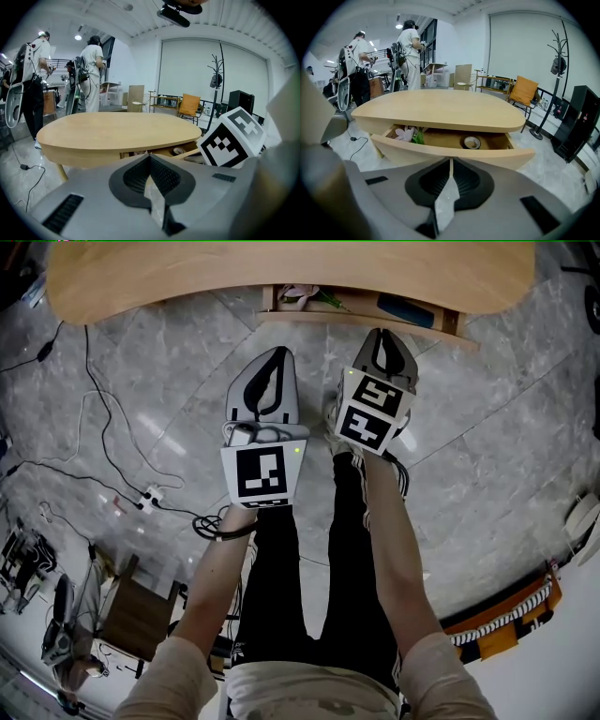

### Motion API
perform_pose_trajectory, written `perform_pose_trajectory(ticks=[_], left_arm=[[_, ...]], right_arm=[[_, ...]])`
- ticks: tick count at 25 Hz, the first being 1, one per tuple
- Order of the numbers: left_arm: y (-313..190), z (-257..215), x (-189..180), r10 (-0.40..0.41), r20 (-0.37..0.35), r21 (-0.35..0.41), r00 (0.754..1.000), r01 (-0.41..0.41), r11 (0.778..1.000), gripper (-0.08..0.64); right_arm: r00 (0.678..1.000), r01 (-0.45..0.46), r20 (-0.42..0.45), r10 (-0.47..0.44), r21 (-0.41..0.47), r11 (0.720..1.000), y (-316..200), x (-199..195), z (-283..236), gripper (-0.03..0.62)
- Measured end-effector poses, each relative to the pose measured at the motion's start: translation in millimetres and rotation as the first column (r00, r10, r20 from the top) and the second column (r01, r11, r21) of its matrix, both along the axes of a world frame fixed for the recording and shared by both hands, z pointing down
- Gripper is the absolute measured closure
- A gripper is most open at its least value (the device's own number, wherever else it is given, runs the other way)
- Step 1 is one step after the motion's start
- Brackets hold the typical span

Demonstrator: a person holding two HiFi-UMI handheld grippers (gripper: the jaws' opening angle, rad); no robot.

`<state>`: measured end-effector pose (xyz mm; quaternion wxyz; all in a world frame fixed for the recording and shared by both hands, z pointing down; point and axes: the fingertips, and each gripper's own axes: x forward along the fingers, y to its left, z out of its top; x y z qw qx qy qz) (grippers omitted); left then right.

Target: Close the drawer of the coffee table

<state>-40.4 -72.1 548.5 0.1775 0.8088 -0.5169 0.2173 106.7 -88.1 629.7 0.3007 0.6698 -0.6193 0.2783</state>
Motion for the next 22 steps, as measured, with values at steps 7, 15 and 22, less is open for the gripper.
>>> perform_pose_trajectory(ticks=[7, 15, 22], left_arm=[[-16.2, 0.2, 17.7, -0.006, -0.050, 0.044, 0.999, 0.008, 0.999, 0.554], [-30.7, 18.3, 39.6, 0.038, -0.077, 0.050, 0.996, -0.034, 0.998, 0.554], [-50.8, 34.5, 39.1, 0.040, -0.090, 0.078, 0.995, -0.033, 0.996, 0.554]], right_arm=[[0.997, 0.028, 0.067, -0.034, 0.087, 0.996, -18.3, 5.1, -1.3, 0.563], [0.995, 0.021, 0.090, -0.043, 0.237, 0.971, -61.5, 11.5, -4.2, 0.568], [0.996, 0.024, 0.067, -0.052, 0.367, 0.930, -78.6, 11.5, 3.2, 0.577]])
